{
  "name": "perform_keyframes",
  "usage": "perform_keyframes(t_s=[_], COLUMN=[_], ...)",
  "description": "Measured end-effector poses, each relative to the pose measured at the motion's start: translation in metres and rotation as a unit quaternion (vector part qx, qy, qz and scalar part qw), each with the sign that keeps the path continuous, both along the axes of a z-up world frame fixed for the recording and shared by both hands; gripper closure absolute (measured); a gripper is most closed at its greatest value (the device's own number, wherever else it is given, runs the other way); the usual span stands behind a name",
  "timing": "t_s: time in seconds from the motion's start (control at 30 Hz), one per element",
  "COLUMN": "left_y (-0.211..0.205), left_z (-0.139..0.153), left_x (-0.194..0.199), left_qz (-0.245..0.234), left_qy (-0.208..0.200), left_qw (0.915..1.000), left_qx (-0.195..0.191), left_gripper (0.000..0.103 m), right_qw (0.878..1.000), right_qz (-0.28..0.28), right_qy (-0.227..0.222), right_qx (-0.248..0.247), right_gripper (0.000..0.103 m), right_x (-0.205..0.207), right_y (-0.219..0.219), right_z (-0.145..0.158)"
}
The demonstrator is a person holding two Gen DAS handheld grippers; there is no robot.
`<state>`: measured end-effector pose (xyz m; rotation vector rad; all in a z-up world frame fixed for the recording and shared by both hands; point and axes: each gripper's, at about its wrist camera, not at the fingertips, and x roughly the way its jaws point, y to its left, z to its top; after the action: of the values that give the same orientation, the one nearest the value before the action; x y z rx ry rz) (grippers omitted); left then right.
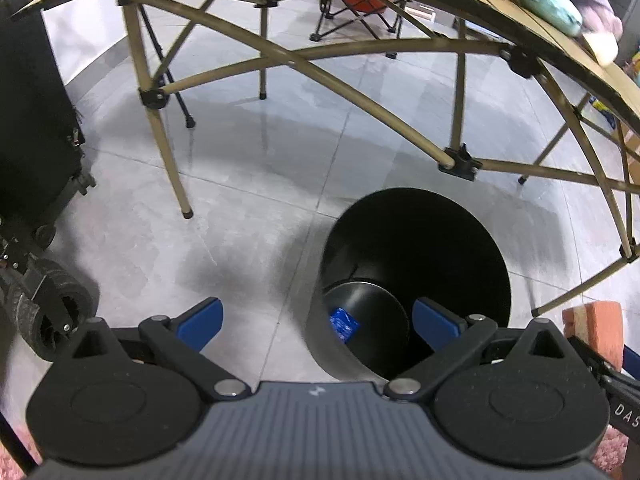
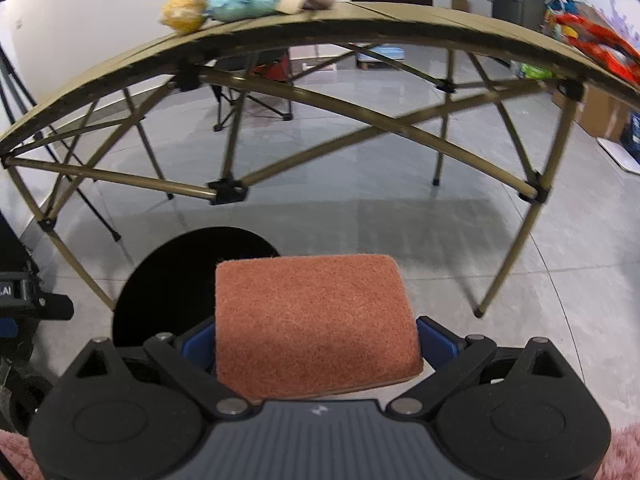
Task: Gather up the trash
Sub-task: 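Move the right tool over the bin and open it to drop the sponge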
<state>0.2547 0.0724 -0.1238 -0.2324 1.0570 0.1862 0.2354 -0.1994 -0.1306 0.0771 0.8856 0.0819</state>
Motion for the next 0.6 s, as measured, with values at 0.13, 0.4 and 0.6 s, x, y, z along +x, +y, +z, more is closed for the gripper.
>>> perform_keyframes(t_s=[0.13,0.4,0.6], left_y=[0.013,0.043,0.063], left_z=[0.0,0.0,-0.003], left_x=[-0.005,-0.014,-0.017], left_qz=[0.012,0.042,0.061], left_qy=[0.0,-0.001,0.0], left_qw=[0.9999,0.9991,0.9981], left_qx=[-0.001,-0.004,-0.006], left_gripper=[0.0,0.0,0.0], right_qw=[1.0,0.998,0.996], right_qz=[0.019,0.056,0.08], right_qy=[0.006,0.023,0.041], right_qx=[0.005,0.005,-0.001], right_gripper=[0.003,0.003,0.003], right_x=[0.009,0.027,0.046], right_y=[0.018,0.058,0.089], right_z=[0.002,0.004,-0.002])
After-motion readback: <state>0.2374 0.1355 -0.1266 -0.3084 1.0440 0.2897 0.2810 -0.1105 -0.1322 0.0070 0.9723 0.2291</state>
